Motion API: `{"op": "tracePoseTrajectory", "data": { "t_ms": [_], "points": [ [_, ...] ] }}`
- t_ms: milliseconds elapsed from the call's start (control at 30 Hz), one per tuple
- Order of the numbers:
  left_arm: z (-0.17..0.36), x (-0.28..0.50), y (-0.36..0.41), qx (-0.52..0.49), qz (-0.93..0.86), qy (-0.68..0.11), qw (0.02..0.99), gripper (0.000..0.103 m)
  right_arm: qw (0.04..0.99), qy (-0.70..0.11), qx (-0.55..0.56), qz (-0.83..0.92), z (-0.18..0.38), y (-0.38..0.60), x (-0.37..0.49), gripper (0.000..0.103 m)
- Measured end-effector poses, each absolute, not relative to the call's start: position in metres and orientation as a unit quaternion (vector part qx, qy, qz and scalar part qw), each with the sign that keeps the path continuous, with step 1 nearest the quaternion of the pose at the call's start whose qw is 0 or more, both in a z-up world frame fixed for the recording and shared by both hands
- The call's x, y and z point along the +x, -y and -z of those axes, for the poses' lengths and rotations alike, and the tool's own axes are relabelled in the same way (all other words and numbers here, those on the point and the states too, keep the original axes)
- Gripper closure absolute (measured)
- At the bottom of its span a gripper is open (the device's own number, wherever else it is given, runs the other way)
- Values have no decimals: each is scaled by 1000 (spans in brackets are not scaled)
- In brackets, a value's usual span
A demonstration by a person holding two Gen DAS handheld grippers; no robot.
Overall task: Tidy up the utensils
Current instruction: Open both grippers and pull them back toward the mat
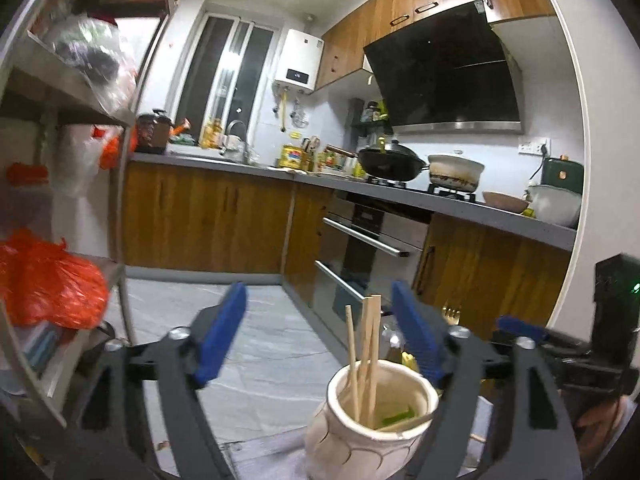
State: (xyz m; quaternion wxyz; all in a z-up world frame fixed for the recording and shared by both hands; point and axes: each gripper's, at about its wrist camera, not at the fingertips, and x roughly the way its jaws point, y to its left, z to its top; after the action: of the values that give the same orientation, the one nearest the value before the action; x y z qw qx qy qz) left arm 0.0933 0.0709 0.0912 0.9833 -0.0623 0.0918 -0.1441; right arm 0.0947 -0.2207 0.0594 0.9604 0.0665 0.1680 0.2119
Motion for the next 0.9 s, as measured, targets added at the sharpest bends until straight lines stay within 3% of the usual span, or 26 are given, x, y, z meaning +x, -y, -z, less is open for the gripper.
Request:
{"op": "tracePoseTrajectory", "data": {
  "t_ms": [67,167,467,900],
  "points": [
    [-95,82,-71,-52,133,-86,986,13,960,-162,67,-217,-64,227,86,7],
    [-101,68,-69,-40,121,-83,988,6,962,-159,60,-212,-69,233,76,5],
    [-108,22,-60,-30,83,-83,993,6,973,-147,53,-171,-72,254,51,5],
    [-52,-22,-19,-29,81,-164,983,6,968,-205,39,-138,-38,286,23,5]
  ]
}}
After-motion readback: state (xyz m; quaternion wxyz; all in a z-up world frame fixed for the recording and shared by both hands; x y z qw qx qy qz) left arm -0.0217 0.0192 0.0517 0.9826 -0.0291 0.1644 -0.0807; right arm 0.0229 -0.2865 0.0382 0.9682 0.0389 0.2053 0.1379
